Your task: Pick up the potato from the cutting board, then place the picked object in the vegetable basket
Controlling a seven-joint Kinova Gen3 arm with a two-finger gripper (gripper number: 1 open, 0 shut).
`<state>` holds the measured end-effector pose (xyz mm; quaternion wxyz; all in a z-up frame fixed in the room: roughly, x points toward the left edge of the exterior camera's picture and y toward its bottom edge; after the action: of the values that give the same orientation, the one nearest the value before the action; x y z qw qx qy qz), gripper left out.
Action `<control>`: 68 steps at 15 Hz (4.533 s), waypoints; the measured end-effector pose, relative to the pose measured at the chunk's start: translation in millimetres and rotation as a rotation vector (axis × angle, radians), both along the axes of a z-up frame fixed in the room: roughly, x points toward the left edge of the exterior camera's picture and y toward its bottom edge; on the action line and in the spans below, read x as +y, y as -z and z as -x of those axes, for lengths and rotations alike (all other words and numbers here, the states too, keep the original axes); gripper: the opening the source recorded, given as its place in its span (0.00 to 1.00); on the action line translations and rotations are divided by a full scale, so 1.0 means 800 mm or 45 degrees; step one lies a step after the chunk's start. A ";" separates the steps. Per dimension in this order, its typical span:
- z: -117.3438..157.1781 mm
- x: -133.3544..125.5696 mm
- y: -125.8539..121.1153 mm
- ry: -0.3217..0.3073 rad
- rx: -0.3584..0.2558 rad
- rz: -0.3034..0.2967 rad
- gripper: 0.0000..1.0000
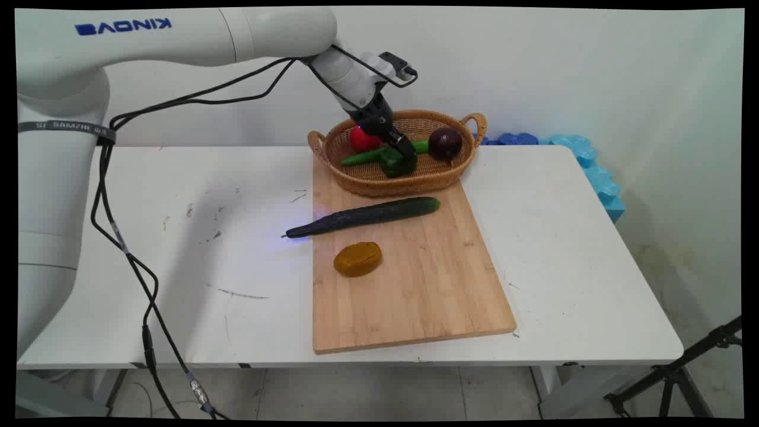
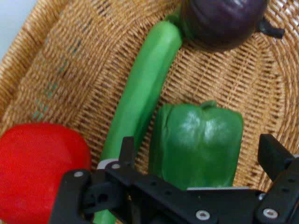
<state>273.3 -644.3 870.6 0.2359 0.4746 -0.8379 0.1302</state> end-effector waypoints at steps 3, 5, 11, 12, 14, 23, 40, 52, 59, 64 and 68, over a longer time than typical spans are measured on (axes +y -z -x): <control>0.004 0.000 -0.019 0.001 0.022 0.033 1.00; 0.006 0.004 -0.043 0.008 0.047 0.063 1.00; 0.005 0.046 -0.138 0.053 0.136 0.139 1.00; 0.002 0.059 -0.157 0.067 0.155 0.149 1.00; -0.006 0.087 -0.190 0.096 0.189 0.158 1.00; -0.048 0.235 -0.238 0.257 0.233 0.053 1.00; -0.034 0.330 -0.063 0.293 0.025 -0.208 1.00; -0.003 0.309 0.011 0.240 -0.021 -0.201 1.00; 0.006 0.305 0.024 0.234 -0.017 -0.199 0.00; 0.008 0.303 0.001 0.230 0.004 -0.201 0.00; 0.009 0.294 -0.035 0.227 0.026 -0.194 0.00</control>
<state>266.4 -409.2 898.3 0.2184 0.4159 -0.8819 0.0396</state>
